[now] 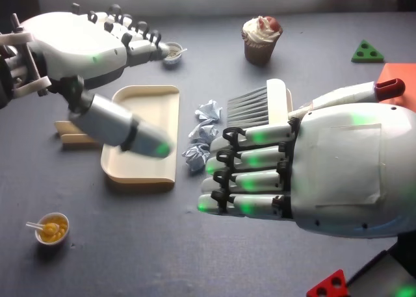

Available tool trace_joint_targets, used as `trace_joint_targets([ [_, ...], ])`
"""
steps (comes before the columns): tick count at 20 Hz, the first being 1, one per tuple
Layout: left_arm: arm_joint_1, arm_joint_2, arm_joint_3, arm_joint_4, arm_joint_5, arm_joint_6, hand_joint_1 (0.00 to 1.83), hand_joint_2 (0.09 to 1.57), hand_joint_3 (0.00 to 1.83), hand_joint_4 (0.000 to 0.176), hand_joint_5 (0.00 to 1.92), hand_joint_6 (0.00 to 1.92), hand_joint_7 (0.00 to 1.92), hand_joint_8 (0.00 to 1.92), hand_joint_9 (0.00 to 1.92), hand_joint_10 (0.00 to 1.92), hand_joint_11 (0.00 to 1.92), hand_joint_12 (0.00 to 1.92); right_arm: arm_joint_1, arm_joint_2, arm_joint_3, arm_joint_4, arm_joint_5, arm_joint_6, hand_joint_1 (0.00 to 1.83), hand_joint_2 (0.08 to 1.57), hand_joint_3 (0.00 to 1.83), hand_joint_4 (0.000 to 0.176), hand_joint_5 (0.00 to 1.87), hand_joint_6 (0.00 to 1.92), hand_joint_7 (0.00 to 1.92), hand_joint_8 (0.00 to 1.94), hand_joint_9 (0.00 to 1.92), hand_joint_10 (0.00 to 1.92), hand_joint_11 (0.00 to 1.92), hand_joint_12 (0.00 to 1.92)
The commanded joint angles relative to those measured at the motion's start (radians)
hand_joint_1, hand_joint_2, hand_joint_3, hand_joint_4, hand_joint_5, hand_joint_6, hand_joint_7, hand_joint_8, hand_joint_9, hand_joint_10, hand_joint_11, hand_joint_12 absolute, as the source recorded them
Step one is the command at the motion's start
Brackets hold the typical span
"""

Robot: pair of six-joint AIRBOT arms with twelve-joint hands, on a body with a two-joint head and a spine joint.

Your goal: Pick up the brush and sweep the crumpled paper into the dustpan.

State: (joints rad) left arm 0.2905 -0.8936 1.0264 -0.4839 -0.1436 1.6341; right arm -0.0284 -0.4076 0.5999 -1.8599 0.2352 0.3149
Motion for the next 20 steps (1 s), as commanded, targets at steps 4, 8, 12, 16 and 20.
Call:
trace_joint_targets([
  [4, -0.013, 0.007, 0.005, -0.049, -0.097, 0.078, 0.00, 0.77, 0.01, 0.000, 0.07, 0.00, 0.11, 0.00, 0.10, 0.01, 0.04, 0.12, 0.028, 0.009, -0.006, 0.025, -0.010, 0.001, 0.00, 0.85, 0.00, 0.000, 0.05, 0.00, 0.07, 0.00, 0.08, 0.00, 0.05, 0.09],
  [8, -0.013, 0.007, 0.011, -0.057, -0.088, 0.105, 0.00, 0.76, 0.00, 0.000, 0.06, 0.00, 0.09, 0.00, 0.08, 0.00, 0.02, 0.10, 0.028, 0.009, -0.006, 0.025, -0.011, 0.001, 0.00, 0.85, 0.00, 0.000, 0.04, 0.01, 0.07, 0.01, 0.09, 0.01, 0.06, 0.09],
  [12, -0.004, -0.001, 0.018, -0.069, -0.074, 0.123, 0.16, 0.79, 0.01, 0.000, 0.05, 0.00, 0.10, 0.00, 0.10, 0.01, 0.05, 0.11, 0.028, 0.009, -0.006, 0.025, -0.011, 0.001, 0.00, 0.86, 0.00, 0.000, 0.03, 0.01, 0.07, 0.00, 0.09, 0.00, 0.07, 0.09],
  [16, 0.042, -0.011, 0.030, -0.061, -0.103, 0.124, 0.63, 0.79, 0.00, 0.000, 0.00, 0.00, 0.02, 0.00, 0.04, 0.00, 0.03, 0.09, 0.028, 0.009, -0.006, 0.025, -0.012, 0.001, 0.00, 0.86, 0.01, 0.000, 0.04, 0.01, 0.07, 0.00, 0.08, 0.00, 0.05, 0.07],
  [20, 0.133, -0.030, 0.044, -0.080, -0.228, 0.124, 0.86, 0.85, 0.02, 0.000, 0.00, 0.00, 0.01, 0.00, 0.03, 0.00, 0.02, 0.09, 0.028, 0.009, -0.006, 0.025, -0.012, 0.000, 0.00, 0.86, 0.00, 0.000, 0.02, 0.00, 0.05, 0.00, 0.07, 0.00, 0.04, 0.06],
])
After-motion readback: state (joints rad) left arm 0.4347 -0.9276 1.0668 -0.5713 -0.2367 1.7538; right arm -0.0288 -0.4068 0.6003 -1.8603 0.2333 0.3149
